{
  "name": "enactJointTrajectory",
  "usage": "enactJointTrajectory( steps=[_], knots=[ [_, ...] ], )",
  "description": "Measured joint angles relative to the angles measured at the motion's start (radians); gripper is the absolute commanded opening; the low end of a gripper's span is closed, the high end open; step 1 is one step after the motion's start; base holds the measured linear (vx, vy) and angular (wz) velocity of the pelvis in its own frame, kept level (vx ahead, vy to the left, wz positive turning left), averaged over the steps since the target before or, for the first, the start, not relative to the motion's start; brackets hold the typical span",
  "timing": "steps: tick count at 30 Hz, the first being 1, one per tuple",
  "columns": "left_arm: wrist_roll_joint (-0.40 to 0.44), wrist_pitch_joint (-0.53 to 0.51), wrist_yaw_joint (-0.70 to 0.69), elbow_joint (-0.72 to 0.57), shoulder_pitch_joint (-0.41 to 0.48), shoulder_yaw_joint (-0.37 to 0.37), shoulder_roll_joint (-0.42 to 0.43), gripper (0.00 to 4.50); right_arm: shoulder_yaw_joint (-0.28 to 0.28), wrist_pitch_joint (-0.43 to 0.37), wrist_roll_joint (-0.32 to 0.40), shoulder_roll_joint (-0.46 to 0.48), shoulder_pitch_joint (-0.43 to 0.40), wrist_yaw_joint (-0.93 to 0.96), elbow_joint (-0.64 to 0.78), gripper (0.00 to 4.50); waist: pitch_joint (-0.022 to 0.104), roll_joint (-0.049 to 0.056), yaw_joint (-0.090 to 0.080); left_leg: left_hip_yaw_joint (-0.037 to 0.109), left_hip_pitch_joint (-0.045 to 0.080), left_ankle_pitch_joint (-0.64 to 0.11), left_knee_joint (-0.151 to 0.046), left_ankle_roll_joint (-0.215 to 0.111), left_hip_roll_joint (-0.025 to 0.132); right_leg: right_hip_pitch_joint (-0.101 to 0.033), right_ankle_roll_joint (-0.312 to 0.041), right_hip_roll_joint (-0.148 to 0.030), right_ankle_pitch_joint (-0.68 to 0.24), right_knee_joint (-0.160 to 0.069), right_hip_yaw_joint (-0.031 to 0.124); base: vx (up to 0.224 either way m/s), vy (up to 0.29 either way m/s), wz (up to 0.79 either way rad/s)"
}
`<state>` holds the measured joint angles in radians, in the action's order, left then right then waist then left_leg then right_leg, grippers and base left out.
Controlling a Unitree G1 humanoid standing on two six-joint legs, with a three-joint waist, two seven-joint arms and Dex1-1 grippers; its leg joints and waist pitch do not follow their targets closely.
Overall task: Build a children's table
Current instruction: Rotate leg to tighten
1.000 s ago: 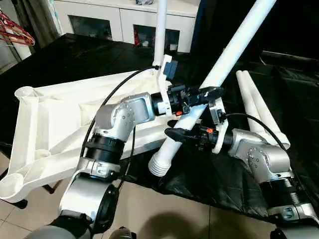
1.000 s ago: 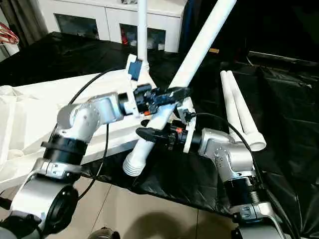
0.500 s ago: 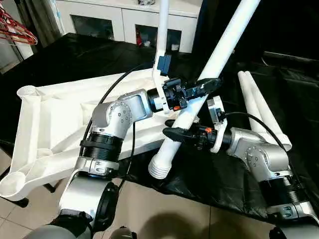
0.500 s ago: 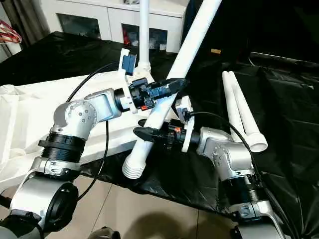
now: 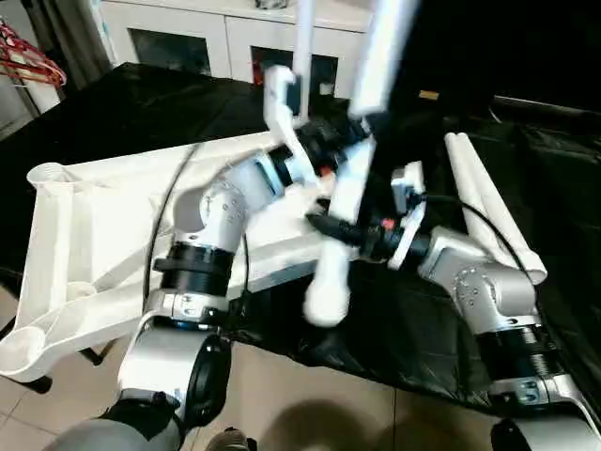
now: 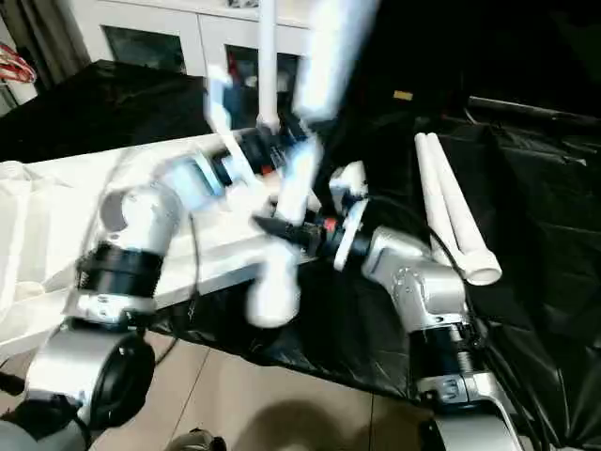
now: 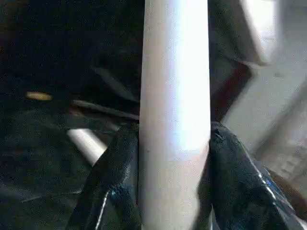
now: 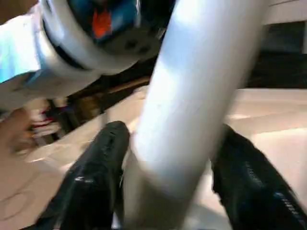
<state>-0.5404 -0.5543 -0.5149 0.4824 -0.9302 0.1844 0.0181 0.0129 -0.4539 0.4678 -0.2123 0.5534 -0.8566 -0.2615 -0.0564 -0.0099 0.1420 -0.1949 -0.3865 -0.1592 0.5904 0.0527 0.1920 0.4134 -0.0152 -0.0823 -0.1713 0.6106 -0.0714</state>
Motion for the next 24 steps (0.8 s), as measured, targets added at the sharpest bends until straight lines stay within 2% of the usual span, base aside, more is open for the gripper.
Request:
enactJointTrajectory(
  steps=[3, 6, 12, 24],
  knots=[
    [0.029, 0.025, 0.114, 0.036, -0.022, 0.034, 0.008, 1.68, 0.022, -0.003, -0.008, 0.007, 0.010, 0.062, -0.014, 2.91, 0.000, 0.000, 0.000, 0.000, 0.000, 0.000, 0.000, 0.000, 0.000, 0.000, 0.000, 0.000, 0.000, 0.000, 0.000, 0.000, 0.000, 0.00],
    [0.033, 0.040, 0.158, 0.036, -0.030, 0.057, 0.011, 1.68, 0.022, -0.027, -0.008, 0.007, 0.010, 0.085, -0.014, 2.91, -0.002, -0.003, 0.000, 0.000, -0.001, 0.000, 0.000, 0.000, 0.000, 0.000, 0.001, 0.000, 0.000, 0.000, 0.000, 0.000, 0.000, 0.00],
    [0.034, 0.041, 0.179, 0.036, -0.038, 0.064, 0.006, 1.68, 0.013, -0.079, -0.005, 0.001, 0.009, 0.083, 0.027, 2.91, -0.004, -0.007, 0.001, 0.000, -0.001, 0.000, 0.000, 0.000, 0.000, 0.001, 0.001, 0.000, 0.000, 0.000, 0.000, 0.000, 0.000, 0.00],
    [0.056, 0.049, 0.204, 0.032, -0.050, 0.049, -0.009, 1.68, -0.057, -0.181, -0.003, -0.027, -0.007, 0.048, 0.083, 2.91, -0.009, -0.014, 0.000, 0.000, -0.001, 0.000, 0.000, 0.000, 0.000, 0.001, 0.001, 0.000, 0.000, 0.000, 0.000, 0.000, 0.000, 0.00]
  ],
)
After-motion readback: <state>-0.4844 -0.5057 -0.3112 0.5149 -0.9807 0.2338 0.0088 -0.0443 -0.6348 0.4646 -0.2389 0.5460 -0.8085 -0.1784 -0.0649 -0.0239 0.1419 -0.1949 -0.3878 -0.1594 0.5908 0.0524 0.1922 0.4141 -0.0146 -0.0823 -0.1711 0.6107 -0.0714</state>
